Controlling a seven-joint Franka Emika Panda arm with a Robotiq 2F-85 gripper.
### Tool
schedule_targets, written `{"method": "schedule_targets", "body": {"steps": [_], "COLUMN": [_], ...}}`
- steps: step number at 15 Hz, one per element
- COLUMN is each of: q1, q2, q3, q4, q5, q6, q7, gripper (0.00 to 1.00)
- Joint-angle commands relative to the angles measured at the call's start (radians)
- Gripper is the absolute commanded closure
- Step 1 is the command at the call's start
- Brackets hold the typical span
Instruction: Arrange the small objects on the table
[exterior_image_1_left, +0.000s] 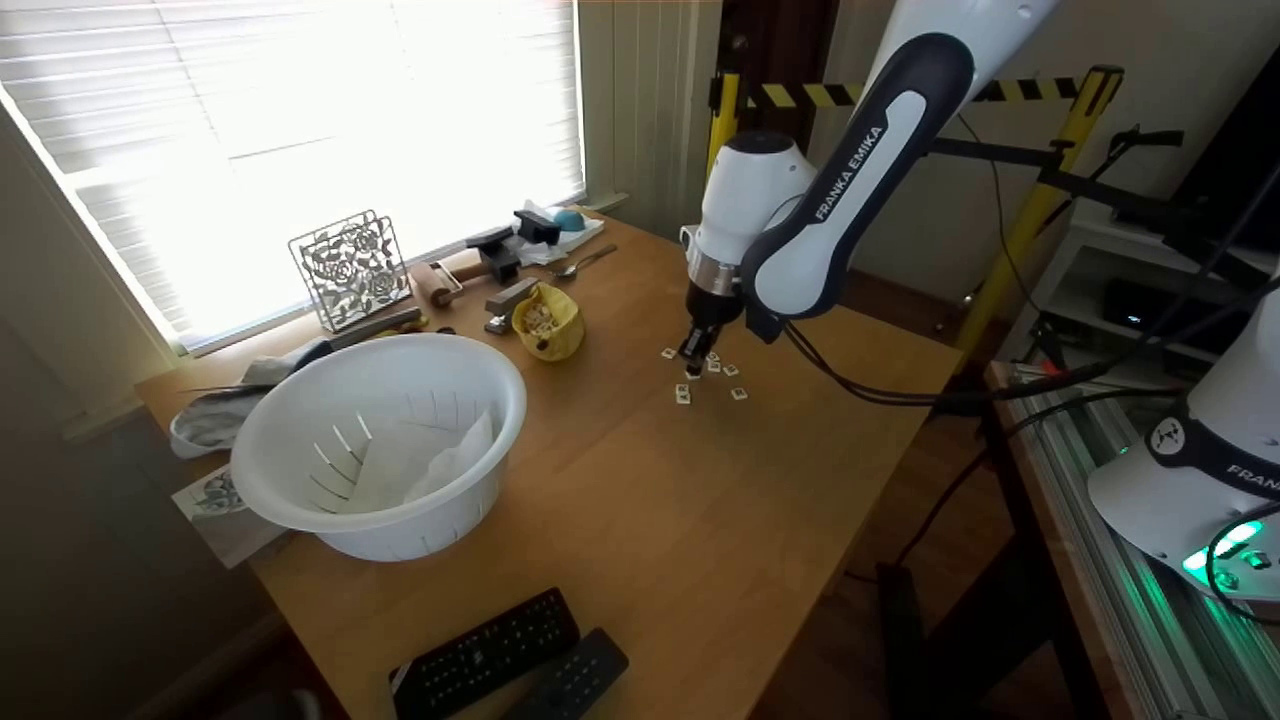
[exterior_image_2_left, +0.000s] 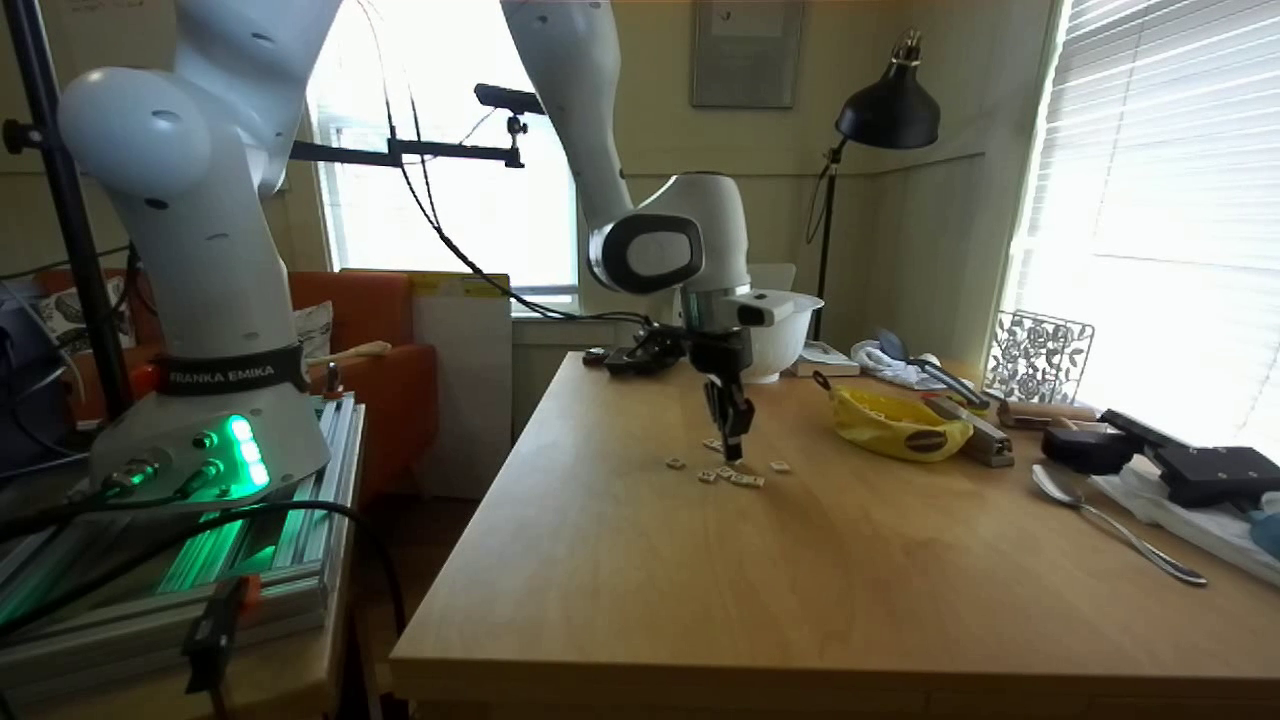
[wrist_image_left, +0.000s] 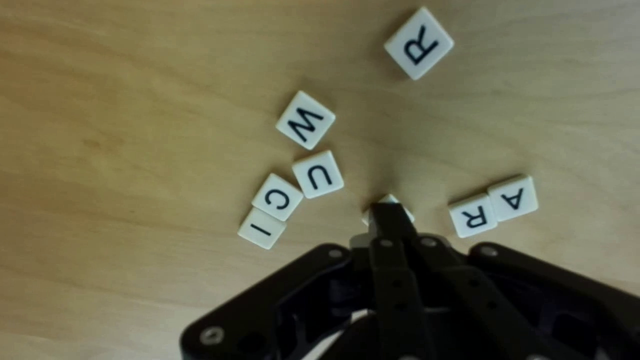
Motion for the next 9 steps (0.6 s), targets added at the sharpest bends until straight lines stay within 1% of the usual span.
{"method": "schedule_targets", "body": {"steps": [1, 3, 6, 9], "q1": [-0.026, -0.046, -0.064, -0.113], "q2": [0.044, 0.046, 0.056, 0.057], "q3": [0.028, 0.048, 0.057, 0.1], "q4": [0.027, 0.025, 0.021, 0.018], "q5": [-0.009, -0.026, -0.082, -0.126], "q6": [0.034, 0.042, 0.063, 0.079], "q7": [-0.058, -0.124, -0.246, -0.378], "gripper": [1.0, 1.0, 1.0, 1.0]}}
